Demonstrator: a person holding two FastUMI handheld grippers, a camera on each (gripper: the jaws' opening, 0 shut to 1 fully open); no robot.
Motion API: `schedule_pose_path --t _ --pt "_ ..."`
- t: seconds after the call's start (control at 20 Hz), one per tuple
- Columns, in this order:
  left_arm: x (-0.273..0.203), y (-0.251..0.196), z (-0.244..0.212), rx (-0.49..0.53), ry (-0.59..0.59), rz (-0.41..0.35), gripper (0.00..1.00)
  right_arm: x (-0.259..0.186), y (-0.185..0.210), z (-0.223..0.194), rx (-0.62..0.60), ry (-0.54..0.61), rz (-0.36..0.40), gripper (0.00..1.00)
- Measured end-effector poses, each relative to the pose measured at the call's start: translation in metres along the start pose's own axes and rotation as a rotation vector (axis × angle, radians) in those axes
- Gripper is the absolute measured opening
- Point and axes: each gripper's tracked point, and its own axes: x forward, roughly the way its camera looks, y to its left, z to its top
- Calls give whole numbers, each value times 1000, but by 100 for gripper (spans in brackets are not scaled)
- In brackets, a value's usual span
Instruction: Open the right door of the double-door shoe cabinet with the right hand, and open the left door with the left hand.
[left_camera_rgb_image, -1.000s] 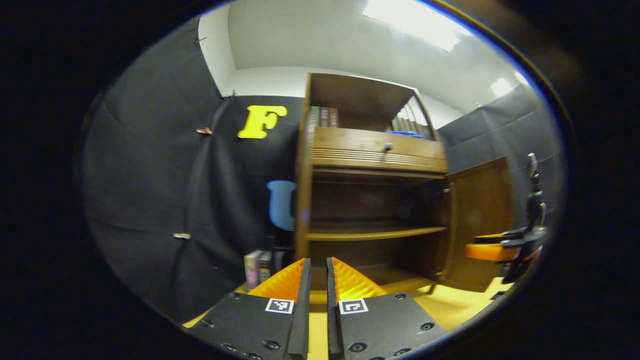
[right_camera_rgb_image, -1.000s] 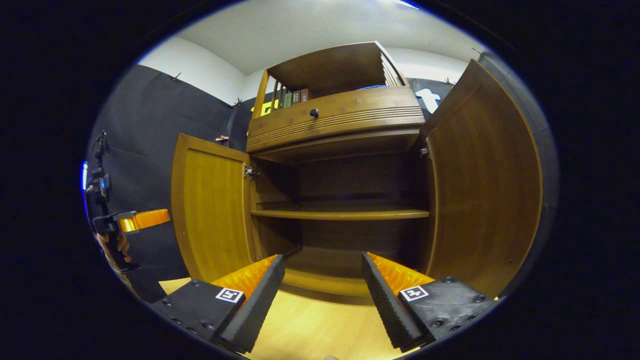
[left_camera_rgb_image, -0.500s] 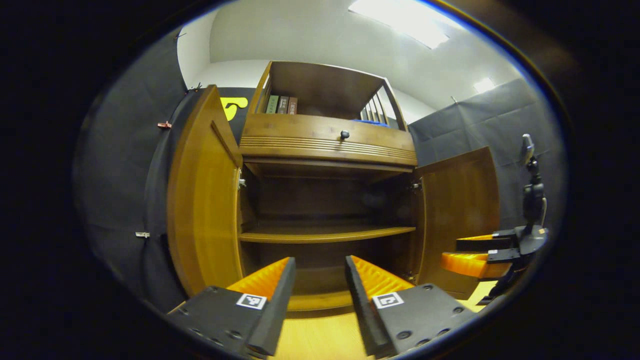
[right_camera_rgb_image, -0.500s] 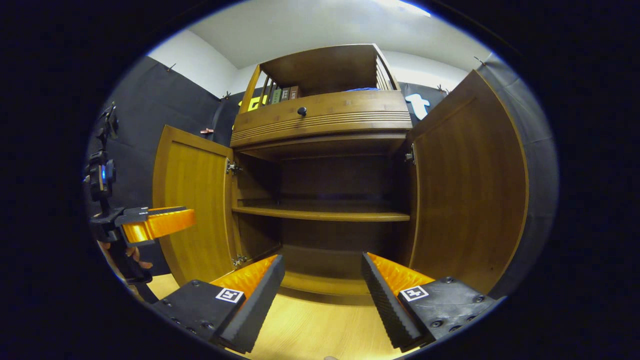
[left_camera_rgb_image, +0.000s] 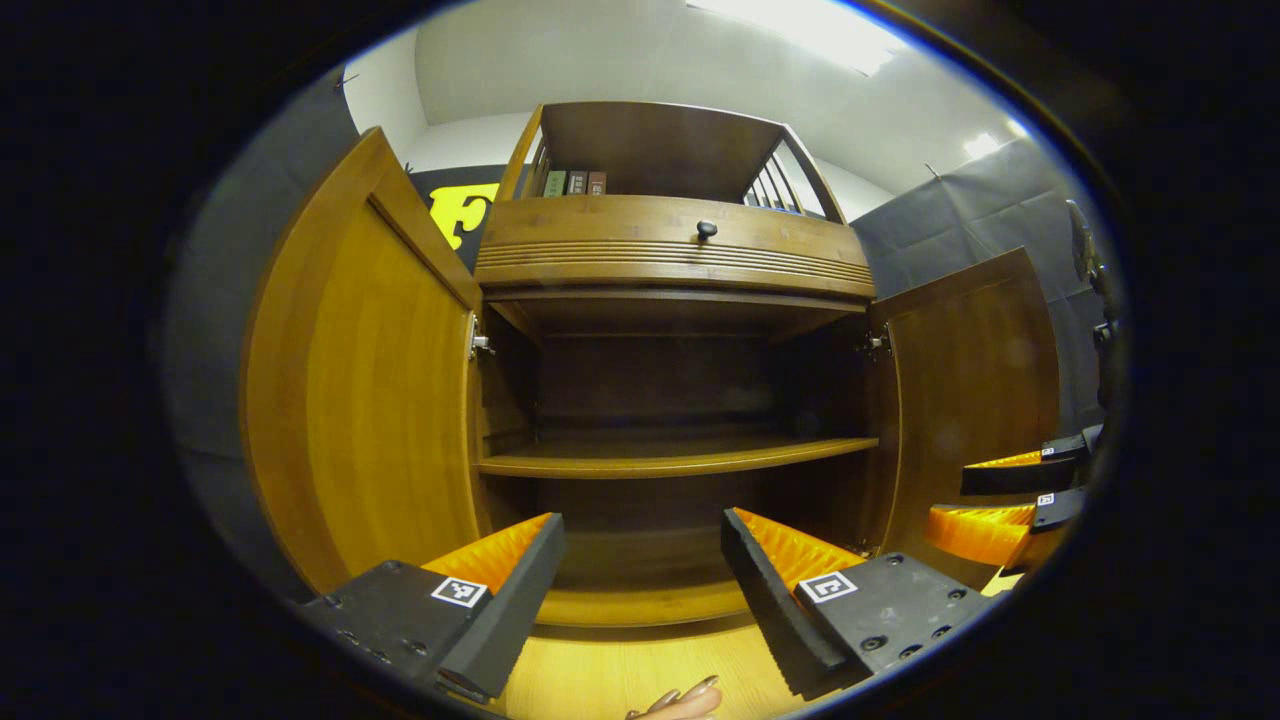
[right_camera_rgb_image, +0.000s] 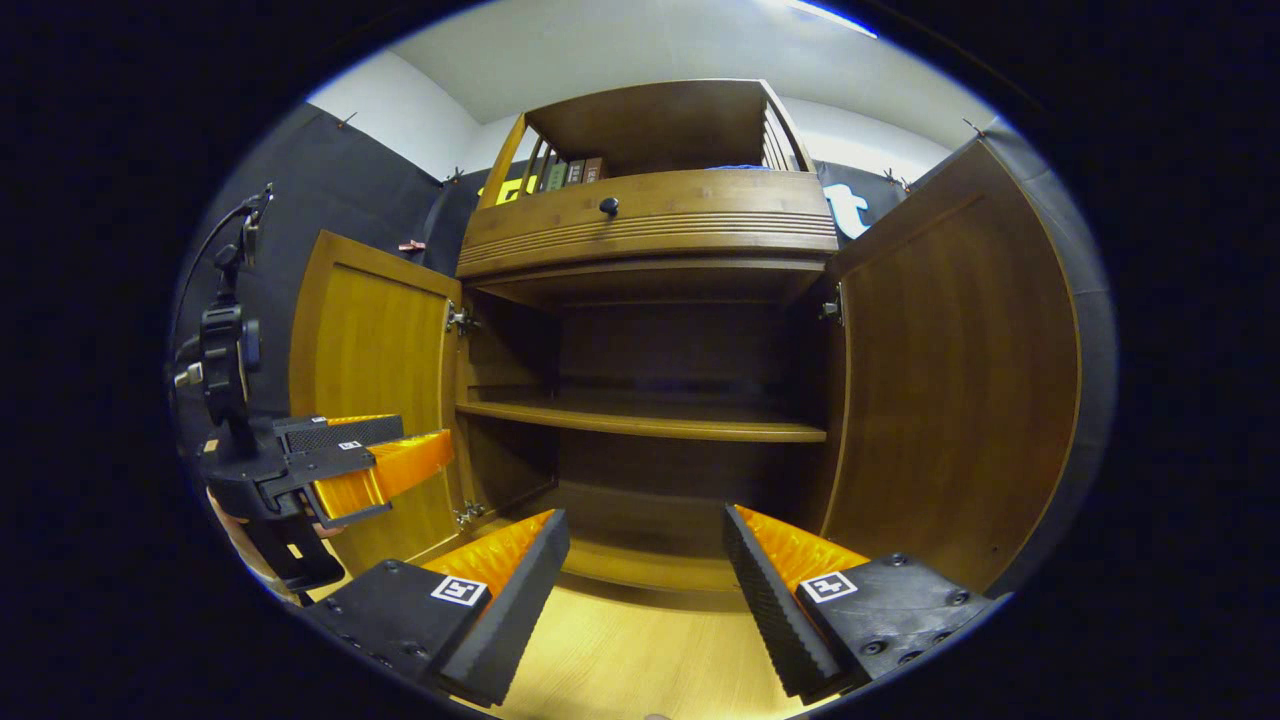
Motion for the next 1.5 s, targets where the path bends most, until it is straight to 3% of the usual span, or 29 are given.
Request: schedule_pose_path --t 0.6,1.5 --pt "27 5 -17 -25 35 6 99 27 -19 -7 10 21 -51 98" --pt "38 3 -15 -36 15 -30 98 32 -22 -3 14 1 -53 98"
